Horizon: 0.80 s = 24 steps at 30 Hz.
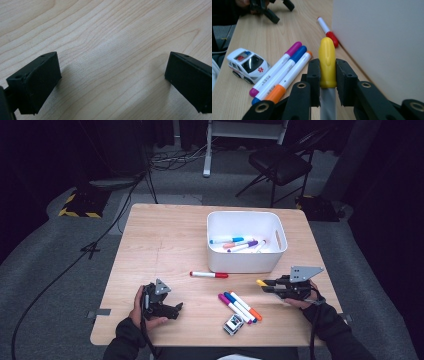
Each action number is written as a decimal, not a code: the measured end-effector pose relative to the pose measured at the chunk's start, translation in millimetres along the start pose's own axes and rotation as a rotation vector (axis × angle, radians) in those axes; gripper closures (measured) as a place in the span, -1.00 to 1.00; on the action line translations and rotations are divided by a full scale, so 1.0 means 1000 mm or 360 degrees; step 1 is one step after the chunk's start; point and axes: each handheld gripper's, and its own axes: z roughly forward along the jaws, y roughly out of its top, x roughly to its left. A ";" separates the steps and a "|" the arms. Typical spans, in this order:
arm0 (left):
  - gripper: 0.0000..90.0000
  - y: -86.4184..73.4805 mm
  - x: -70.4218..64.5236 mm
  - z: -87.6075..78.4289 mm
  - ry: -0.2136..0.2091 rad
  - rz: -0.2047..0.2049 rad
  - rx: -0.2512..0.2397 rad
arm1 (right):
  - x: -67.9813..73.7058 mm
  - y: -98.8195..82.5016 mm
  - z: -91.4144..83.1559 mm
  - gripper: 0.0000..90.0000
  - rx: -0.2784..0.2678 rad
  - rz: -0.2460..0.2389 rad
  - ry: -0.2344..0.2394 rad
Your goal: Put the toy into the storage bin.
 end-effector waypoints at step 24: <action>-0.99 0.000 0.000 0.000 -0.0004 -0.0001 0.0000 | -0.011 0.086 -0.053 0.67 -0.0114 -0.0247 -0.0188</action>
